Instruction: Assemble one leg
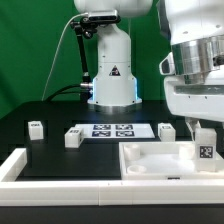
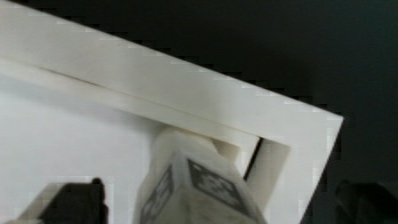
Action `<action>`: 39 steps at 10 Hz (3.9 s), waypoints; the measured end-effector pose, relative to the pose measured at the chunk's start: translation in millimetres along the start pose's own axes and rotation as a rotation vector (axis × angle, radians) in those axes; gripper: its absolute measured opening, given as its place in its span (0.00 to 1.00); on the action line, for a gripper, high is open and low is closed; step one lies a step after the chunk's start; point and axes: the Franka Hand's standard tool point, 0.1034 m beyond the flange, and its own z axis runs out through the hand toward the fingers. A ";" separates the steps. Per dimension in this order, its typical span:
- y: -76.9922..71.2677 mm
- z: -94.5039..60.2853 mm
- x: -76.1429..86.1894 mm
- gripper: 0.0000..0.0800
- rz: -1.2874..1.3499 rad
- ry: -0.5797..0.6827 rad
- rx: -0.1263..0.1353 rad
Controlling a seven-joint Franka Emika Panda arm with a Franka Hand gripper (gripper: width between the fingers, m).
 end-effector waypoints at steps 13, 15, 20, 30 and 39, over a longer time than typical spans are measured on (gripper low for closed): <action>1.4 1.0 8.5 0.81 -1.098 0.014 -0.078; 1.4 1.0 8.7 0.48 -1.098 0.014 -0.078; 3.1 0.7 13.1 0.37 -1.017 0.015 -0.076; 5.0 1.8 14.0 0.37 0.321 0.071 0.051; 4.4 2.7 4.3 0.81 0.230 0.032 0.006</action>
Offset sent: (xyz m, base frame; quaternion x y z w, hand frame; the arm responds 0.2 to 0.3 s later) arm 0.0074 0.0038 -0.0010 -0.0244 0.0111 -0.2994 0.9538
